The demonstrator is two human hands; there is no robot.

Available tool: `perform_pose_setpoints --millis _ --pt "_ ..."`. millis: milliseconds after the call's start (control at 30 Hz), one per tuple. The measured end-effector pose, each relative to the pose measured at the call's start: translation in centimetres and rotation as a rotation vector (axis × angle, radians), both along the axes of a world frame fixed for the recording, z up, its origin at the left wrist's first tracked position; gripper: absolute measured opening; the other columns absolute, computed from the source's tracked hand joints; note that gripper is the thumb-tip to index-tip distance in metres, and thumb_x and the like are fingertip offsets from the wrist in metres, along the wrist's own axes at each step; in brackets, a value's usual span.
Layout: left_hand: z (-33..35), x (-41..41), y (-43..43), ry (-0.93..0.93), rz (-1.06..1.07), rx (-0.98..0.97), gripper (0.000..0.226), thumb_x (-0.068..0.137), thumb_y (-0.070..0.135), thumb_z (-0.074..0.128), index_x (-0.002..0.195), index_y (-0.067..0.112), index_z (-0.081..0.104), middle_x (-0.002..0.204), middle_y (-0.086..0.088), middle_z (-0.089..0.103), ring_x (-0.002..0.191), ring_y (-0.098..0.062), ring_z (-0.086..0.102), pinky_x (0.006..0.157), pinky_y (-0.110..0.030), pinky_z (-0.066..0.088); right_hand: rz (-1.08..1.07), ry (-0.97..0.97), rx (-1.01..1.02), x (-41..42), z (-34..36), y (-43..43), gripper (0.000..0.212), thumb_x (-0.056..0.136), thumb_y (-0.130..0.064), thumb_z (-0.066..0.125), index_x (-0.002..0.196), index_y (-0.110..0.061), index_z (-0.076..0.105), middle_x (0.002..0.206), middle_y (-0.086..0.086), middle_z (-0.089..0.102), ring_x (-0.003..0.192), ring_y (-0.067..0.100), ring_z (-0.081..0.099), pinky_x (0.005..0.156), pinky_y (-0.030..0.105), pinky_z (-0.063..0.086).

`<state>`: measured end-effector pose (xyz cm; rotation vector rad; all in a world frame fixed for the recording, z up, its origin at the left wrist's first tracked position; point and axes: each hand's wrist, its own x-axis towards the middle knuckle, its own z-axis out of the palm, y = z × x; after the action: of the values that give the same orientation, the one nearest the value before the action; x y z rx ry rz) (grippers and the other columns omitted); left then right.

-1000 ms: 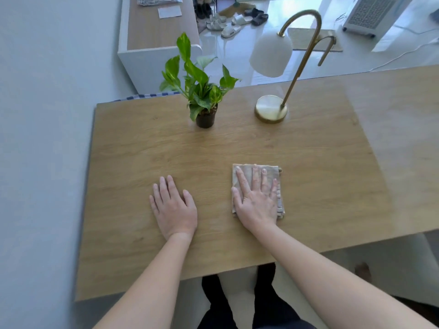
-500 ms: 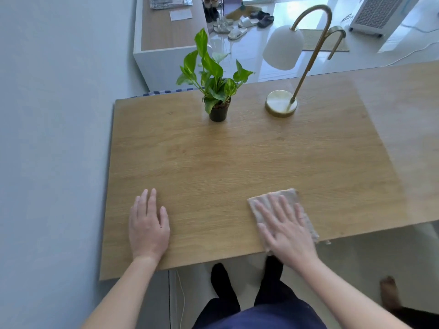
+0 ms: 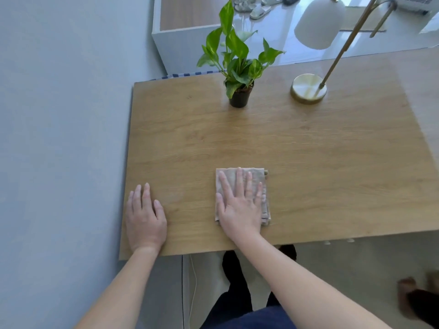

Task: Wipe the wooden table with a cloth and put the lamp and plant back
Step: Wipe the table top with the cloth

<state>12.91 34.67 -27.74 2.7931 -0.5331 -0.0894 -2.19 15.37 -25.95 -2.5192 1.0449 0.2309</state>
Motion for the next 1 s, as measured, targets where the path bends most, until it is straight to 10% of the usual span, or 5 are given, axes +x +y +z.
perform_pose_setpoints --millis 200,600,833,1000 --pt "-0.1 0.9 1.4 0.072 -0.031 -0.093 0.053 0.113 0.024 0.043 0.165 0.013 0.039 0.173 -0.008 0.035 0.162 -0.027 0.026 0.133 -0.045 0.021 0.388 -0.065 -0.016 -6.2 -0.4 0.2 0.057 0.111 -0.061 0.013 0.165 -0.054 -0.005 0.177 -0.013 -0.013 0.162 0.015 -0.020 0.130 0.053 -0.007" --pt "-0.9 1.5 4.6 0.060 0.048 -0.203 0.050 0.113 0.013 0.042 0.162 0.008 0.044 0.169 -0.005 0.040 0.158 -0.021 0.033 0.133 -0.036 0.022 0.005 0.007 -0.047 6.7 0.1 -6.0 0.058 0.110 -0.058 0.008 0.164 -0.053 -0.010 0.176 -0.005 -0.021 0.161 0.021 -0.026 0.130 0.052 -0.016" --pt "-1.5 2.0 5.7 0.029 0.068 -0.265 0.049 0.110 0.002 0.045 0.158 0.006 0.049 0.165 -0.009 0.047 0.154 -0.023 0.041 0.129 -0.014 0.014 0.501 -0.049 0.008 10.9 -0.2 4.9 0.056 0.110 -0.059 0.006 0.165 -0.053 -0.004 0.177 -0.006 -0.015 0.161 0.022 -0.025 0.130 0.054 -0.013" --pt "-1.5 1.8 6.1 0.060 0.077 -0.266 0.048 0.111 0.004 0.044 0.158 0.006 0.050 0.166 -0.008 0.045 0.155 -0.023 0.041 0.130 -0.025 0.022 0.806 -0.083 0.021 4.2 -0.7 6.6 0.054 0.113 -0.057 0.016 0.165 -0.056 0.002 0.178 -0.011 -0.005 0.163 0.017 -0.017 0.131 0.052 -0.009"
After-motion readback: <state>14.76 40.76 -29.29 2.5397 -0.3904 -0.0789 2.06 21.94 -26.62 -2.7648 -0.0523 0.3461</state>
